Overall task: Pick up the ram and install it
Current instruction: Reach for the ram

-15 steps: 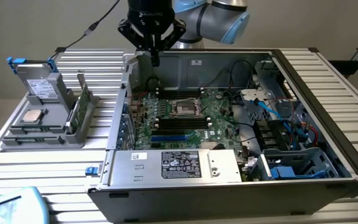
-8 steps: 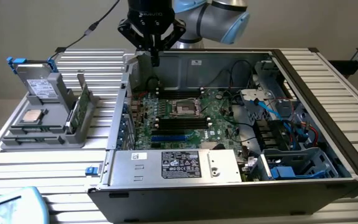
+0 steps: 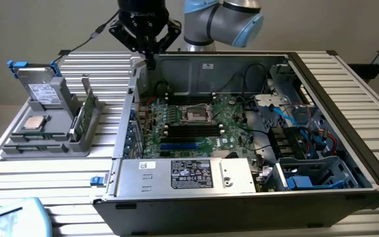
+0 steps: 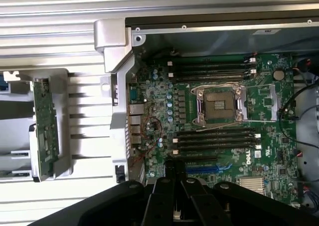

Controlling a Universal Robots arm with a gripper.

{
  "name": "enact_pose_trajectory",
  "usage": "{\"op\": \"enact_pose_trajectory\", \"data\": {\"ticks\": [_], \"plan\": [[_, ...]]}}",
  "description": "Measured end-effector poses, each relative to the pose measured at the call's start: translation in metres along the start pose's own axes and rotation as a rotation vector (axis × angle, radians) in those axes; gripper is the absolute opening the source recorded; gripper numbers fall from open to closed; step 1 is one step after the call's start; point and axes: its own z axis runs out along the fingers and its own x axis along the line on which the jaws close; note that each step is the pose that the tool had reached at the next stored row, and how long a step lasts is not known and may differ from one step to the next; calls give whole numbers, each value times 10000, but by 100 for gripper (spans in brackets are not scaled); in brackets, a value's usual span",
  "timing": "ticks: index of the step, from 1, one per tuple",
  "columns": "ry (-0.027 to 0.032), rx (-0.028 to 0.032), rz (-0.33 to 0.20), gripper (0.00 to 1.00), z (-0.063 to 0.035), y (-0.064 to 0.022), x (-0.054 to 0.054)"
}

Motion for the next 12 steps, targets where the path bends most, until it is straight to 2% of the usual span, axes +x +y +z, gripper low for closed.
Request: {"op": "enact_pose_trajectory", "data": {"ticks": [12], "plan": [[2,-20,1,10,-12,-31,544]]}}
